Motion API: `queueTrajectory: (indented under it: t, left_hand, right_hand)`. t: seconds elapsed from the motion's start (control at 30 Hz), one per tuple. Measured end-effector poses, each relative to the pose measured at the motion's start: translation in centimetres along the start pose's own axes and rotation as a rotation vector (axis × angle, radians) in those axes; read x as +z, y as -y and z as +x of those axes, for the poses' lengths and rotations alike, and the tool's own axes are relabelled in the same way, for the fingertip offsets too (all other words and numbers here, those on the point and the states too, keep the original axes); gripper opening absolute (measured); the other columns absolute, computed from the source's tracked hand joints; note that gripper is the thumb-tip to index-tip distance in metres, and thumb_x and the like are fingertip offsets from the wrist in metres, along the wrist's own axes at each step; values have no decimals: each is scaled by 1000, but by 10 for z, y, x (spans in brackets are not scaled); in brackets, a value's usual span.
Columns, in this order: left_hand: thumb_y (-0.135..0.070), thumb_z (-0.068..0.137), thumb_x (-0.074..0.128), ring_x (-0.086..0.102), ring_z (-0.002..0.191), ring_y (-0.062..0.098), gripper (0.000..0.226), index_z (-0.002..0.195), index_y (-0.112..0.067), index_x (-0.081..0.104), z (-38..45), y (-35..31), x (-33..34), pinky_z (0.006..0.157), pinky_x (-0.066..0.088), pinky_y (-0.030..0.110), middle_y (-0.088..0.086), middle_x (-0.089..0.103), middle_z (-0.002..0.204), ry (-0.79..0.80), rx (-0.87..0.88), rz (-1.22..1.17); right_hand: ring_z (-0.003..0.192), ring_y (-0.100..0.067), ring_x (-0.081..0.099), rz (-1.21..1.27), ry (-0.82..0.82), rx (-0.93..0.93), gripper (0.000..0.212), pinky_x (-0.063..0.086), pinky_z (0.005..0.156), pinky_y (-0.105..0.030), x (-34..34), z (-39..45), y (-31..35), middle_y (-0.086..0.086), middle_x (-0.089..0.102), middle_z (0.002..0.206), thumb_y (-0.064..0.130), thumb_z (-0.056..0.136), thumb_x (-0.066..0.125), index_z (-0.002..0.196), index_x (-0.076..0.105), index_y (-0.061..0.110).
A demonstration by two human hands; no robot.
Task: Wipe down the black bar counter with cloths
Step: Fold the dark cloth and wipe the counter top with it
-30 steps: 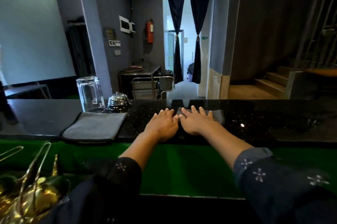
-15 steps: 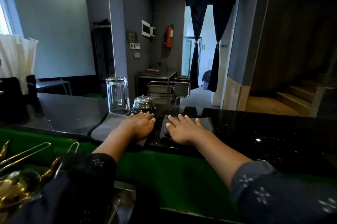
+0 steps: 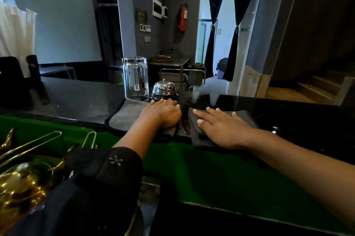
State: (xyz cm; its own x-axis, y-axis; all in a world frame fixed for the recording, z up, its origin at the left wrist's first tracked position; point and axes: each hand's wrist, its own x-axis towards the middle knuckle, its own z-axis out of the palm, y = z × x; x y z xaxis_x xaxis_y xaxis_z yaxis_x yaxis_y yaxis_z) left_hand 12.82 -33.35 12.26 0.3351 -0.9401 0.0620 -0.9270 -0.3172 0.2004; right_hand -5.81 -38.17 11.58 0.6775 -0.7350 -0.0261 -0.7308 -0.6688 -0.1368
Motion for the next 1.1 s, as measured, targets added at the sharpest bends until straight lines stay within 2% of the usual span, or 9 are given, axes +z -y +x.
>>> queueTrajectory:
  t: [0.17, 0.3, 0.4, 0.5, 0.57, 0.67, 0.9, 1.0, 1.1]
  left_hand:
    - [-40, 101, 19, 14, 146, 16, 54, 151, -21, 23, 2, 2, 2, 117, 4, 41, -1, 17, 160, -8, -1, -14]
    - [-40, 102, 17, 13, 146, 15, 53, 152, -23, 21, -1, 2, 2, 117, 4, 39, -2, 16, 160, 8, 9, 7]
    - [-39, 102, 17, 14, 146, 14, 52, 152, -23, 21, -3, -1, 0, 117, 4, 39, -2, 16, 160, 0, 23, 2]
    - [-39, 102, 17, 16, 146, 14, 53, 151, -22, 24, -1, -1, 1, 117, 4, 39, -1, 19, 159, -16, 11, -13]
    - [-41, 102, 15, 16, 146, 16, 54, 151, -20, 23, 0, 0, 4, 117, 4, 39, 0, 19, 159, -9, 2, -16]
    - [-45, 101, 9, 16, 146, 18, 59, 151, -17, 21, 0, -1, 4, 117, 4, 40, 2, 18, 159, -21, -21, -38]
    - [-42, 101, 10, 16, 146, 18, 57, 151, -16, 22, 3, -1, 2, 119, 6, 43, 3, 19, 159, 5, -57, -14]
    - [-45, 101, 11, 15, 146, 18, 58, 151, -17, 22, -2, -4, 0, 119, 5, 41, 2, 19, 159, 1, -50, -39]
    - [-49, 100, 12, 17, 146, 19, 59, 151, -19, 24, -7, -3, 0, 119, 6, 42, 3, 21, 159, 6, -21, -26]
  right_hand:
    - [151, -28, -2, 1, 8, 125, 54, -7, 117, -58, -6, 86, 1, -4, -1, 165, 51, 101, 13, 154, 6, 43]
    - [151, -30, -1, 4, 2, 128, 55, -6, 116, -62, -10, 139, 1, -5, -1, 165, 53, 101, 14, 155, 7, 42]
    - [151, -33, 1, -17, 15, 141, 59, -5, 113, -66, -16, 160, -33, 1, 0, 164, 60, 97, 11, 154, 6, 43]
    - [150, -33, 6, -5, 15, 254, 77, -2, 114, -68, -15, 178, -92, 7, 0, 162, 72, 82, 2, 153, 6, 43]
    - [150, -32, 5, 4, -5, 333, 77, -1, 114, -67, -15, 166, -108, 1, 1, 165, 70, 82, 0, 153, 6, 43]
    - [150, -34, 1, -26, -34, 346, 59, -5, 113, -66, -17, 135, -81, -7, -1, 165, 60, 97, 8, 154, 5, 44]
    - [151, -27, 2, -7, 5, -40, 55, -4, 118, -58, 0, 51, 33, -3, 3, 165, 56, 100, 14, 153, 6, 47]
    - [151, -22, 3, -13, 3, -64, 54, -3, 118, -54, -1, 11, 7, 2, 4, 165, 58, 100, 17, 152, 9, 48]
    - [151, -23, 3, 9, -2, 97, 53, -1, 117, -54, -11, -19, -61, 4, 3, 165, 59, 100, 17, 151, 9, 50]
